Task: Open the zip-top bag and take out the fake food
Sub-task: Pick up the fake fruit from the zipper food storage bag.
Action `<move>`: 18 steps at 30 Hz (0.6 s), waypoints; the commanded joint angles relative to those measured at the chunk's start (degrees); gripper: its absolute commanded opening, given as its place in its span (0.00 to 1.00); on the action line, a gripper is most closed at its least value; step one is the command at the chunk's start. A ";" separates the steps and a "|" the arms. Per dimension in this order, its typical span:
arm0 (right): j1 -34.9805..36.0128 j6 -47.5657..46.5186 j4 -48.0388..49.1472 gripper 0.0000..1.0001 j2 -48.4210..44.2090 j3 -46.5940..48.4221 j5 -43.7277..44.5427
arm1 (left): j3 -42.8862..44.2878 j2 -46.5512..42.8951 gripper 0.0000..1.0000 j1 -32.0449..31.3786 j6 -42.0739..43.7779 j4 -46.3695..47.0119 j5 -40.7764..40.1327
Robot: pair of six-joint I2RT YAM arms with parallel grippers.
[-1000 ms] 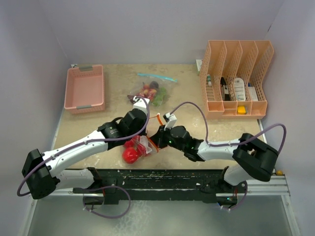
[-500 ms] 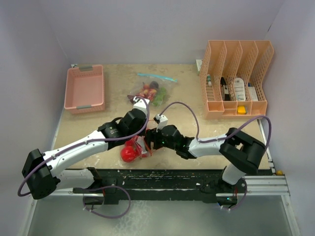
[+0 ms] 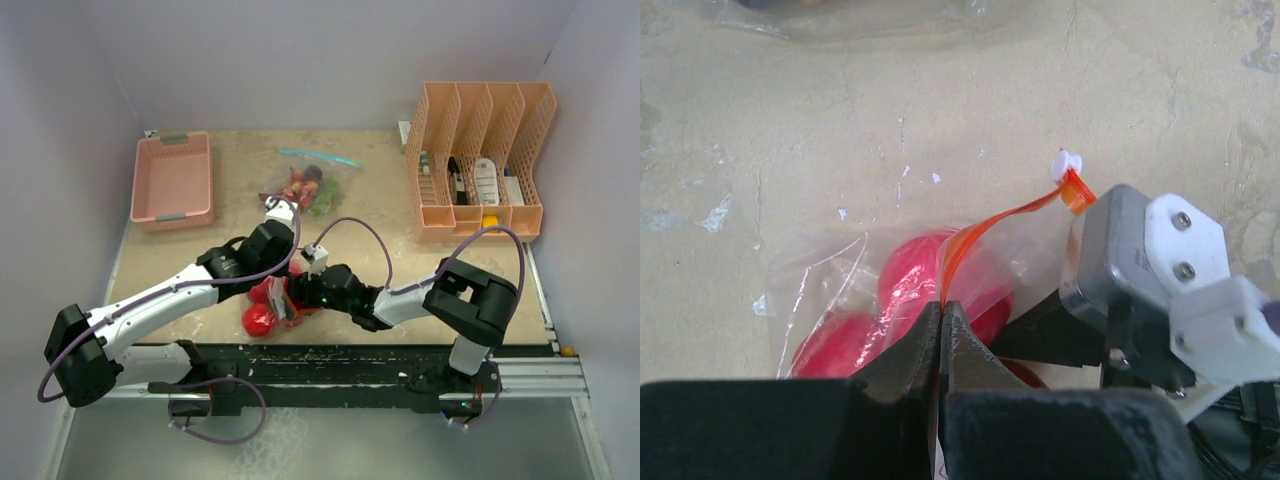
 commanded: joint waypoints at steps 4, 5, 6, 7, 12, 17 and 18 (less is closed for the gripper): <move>1.57 -4.66 -0.28 0.77 -1.53 -3.77 -7.95 | 0.24 -1.18 0.00 2.85 0.38 4.46 0.65; 1.65 -4.94 -0.79 0.76 -1.39 -3.85 -8.06 | 0.16 -1.35 0.00 3.04 0.38 4.57 0.91; 1.60 -5.14 -1.29 0.74 -1.19 -3.94 -8.18 | 0.01 -1.59 0.00 3.27 0.39 4.65 1.17; 1.61 -5.28 -1.63 0.70 -1.08 -3.96 -8.01 | -0.12 -1.77 0.00 3.35 0.31 4.79 1.37; 1.61 -4.10 -2.31 0.48 -2.38 -4.64 -6.21 | 0.04 -1.79 0.00 3.64 0.59 4.78 1.93; 1.38 0.15 -5.45 0.41 -7.28 -5.24 -1.59 | -0.07 -1.93 0.00 3.72 1.18 4.49 1.54; 1.31 0.40 -7.02 0.41 -8.62 -5.07 0.49 | -0.22 -1.89 0.00 3.73 1.25 4.55 1.62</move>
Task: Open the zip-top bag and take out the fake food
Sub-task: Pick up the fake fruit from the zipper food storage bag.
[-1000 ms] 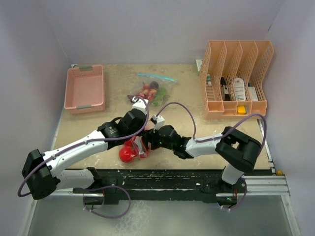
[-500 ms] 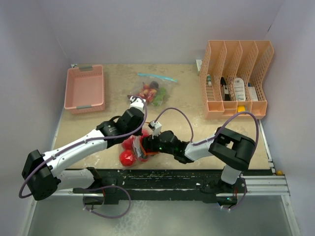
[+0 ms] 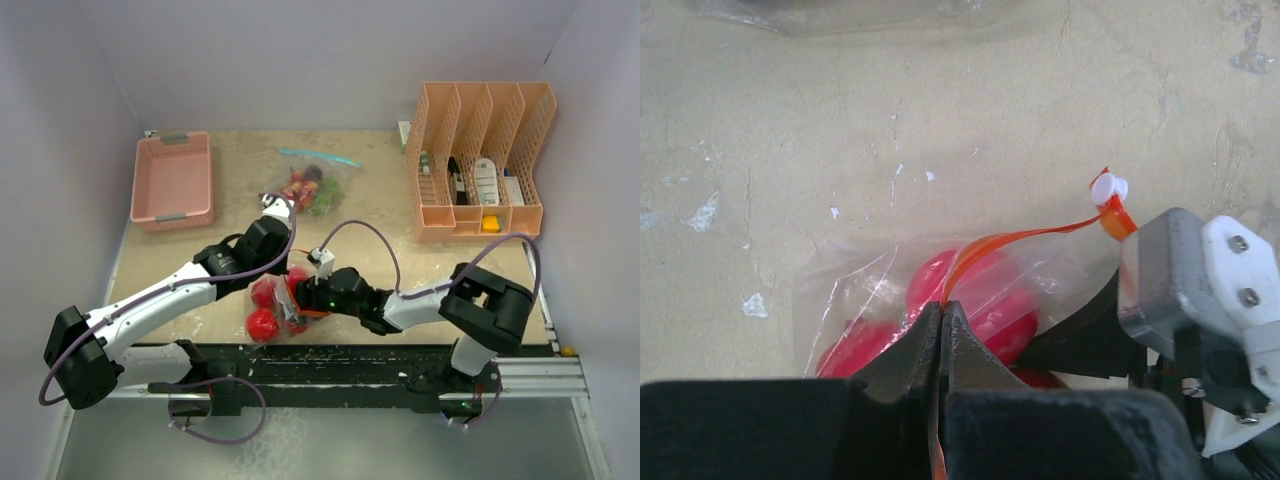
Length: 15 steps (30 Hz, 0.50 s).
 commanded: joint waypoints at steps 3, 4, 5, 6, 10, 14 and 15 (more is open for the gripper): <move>0.62 1.24 -11.82 0.42 -9.49 0.46 7.65 | -0.56 -1.16 0.00 1.01 0.98 5.69 -0.77; 0.33 1.34 -14.00 0.42 -10.77 1.20 9.56 | -0.84 -0.83 0.00 1.06 0.51 6.46 0.27; -0.03 1.49 -16.66 0.43 -11.89 2.12 11.33 | -1.08 -0.39 0.00 1.04 0.02 7.46 1.78; -0.43 1.65 -18.82 0.43 -12.87 2.91 13.41 | -1.58 -0.02 0.00 0.98 -0.31 8.64 3.16; -3.75 2.91 -25.39 0.45 -16.25 4.68 18.38 | -2.47 1.70 0.00 0.97 -1.63 12.13 7.54; -8.96 3.35 -26.46 0.45 -18.80 4.54 18.48 | -3.38 1.59 0.00 1.00 -2.17 13.96 9.07; -9.87 3.08 -26.67 0.45 -19.28 4.72 18.49 | -3.63 1.30 0.00 0.99 -2.30 14.44 9.48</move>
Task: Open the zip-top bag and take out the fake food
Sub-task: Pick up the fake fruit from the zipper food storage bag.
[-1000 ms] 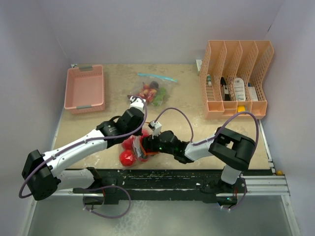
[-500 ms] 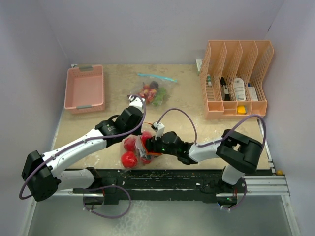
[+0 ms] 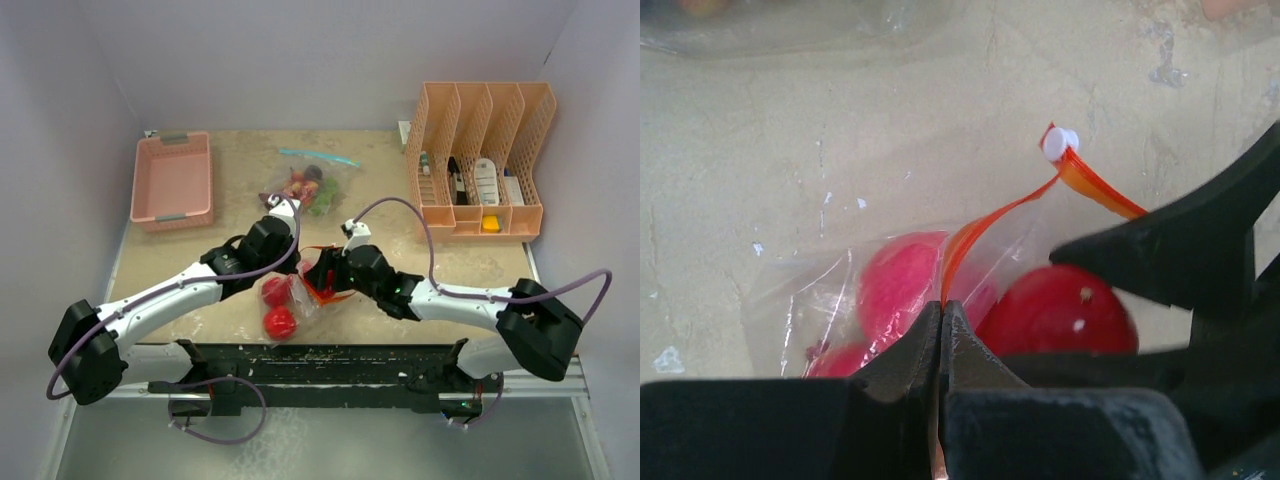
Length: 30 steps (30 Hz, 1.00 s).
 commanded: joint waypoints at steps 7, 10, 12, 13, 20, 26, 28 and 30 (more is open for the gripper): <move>-5.58 -2.84 -7.53 0.45 -7.70 6.24 6.82 | -1.61 -0.50 0.00 0.41 -1.54 5.04 2.43; -7.06 -4.84 -9.01 0.45 -9.00 8.80 6.53 | -1.82 0.67 0.00 0.41 -1.57 5.51 2.71; -9.28 -6.32 -10.32 0.46 -9.05 11.00 4.78 | -1.73 1.51 0.00 0.41 -1.21 5.05 2.55; -10.60 -6.97 -11.25 0.46 -8.88 12.31 4.18 | -1.74 1.74 0.00 0.41 -1.05 4.73 2.11; -18.23 -9.83 -12.17 0.46 -5.57 18.41 -1.13 | -3.14 -2.13 0.00 0.49 -0.24 0.80 -1.50; -18.32 -8.81 -9.50 0.47 -4.48 18.17 -4.31 | -4.21 -3.69 0.00 0.52 0.06 0.53 -2.56; -18.36 -8.32 -8.62 0.47 -3.77 17.96 -5.30 | -4.17 -3.47 0.00 0.49 -0.03 0.51 -2.45; -18.33 -8.32 -7.14 0.47 -3.01 18.06 -5.96 | -4.66 -3.75 0.00 0.57 -0.15 0.45 -2.72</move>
